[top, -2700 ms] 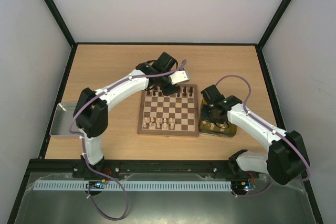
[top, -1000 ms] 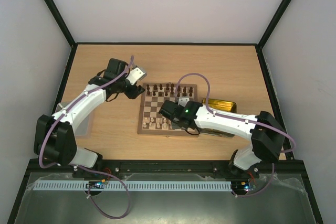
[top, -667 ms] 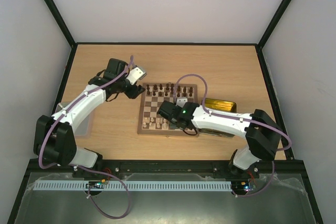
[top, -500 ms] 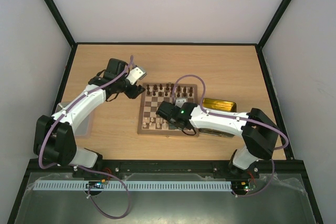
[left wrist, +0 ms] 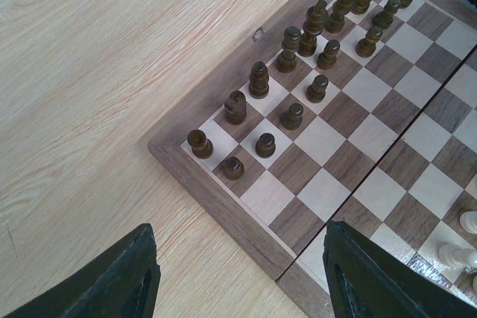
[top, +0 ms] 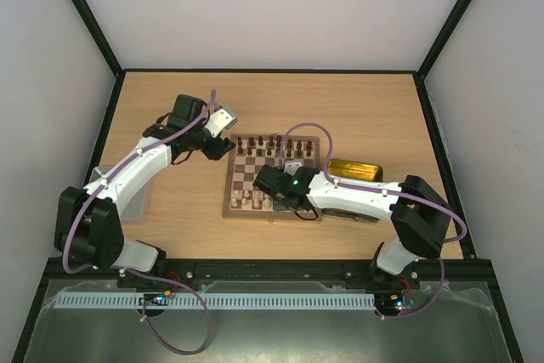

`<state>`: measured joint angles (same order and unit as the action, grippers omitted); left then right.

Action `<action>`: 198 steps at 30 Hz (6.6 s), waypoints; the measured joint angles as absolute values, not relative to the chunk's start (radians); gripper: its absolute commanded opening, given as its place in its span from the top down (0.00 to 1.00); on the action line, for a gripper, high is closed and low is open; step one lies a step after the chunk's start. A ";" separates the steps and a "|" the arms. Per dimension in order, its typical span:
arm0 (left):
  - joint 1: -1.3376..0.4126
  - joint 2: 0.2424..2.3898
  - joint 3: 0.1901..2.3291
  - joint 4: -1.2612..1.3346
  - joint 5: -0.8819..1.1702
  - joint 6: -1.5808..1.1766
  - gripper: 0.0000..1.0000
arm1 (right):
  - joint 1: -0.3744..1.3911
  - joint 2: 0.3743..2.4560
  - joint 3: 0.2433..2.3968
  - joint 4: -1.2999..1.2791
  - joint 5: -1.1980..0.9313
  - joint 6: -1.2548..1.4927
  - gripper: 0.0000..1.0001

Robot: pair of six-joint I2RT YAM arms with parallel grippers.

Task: Set up the chess pieces on the board
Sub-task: Place the chess piece on the chessboard, then move the chess piece to the chessboard, then move the chess piece to the center of the board.

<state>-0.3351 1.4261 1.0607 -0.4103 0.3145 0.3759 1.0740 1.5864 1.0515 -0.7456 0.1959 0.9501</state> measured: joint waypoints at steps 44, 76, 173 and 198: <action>-0.274 1.426 1.058 -0.410 0.375 0.374 0.37 | 0.847 1.548 1.268 -0.837 0.253 0.834 0.72; -0.163 1.388 0.997 -0.410 0.558 0.376 0.53 | 0.728 2.014 1.612 -0.747 0.044 0.695 0.76; -0.128 1.370 0.996 -0.441 0.707 0.419 0.47 | 0.709 2.021 1.515 -0.641 0.091 0.707 0.91; -0.128 1.370 0.995 -0.441 0.708 0.419 0.47 | 0.711 2.017 1.510 -0.641 0.081 0.707 0.92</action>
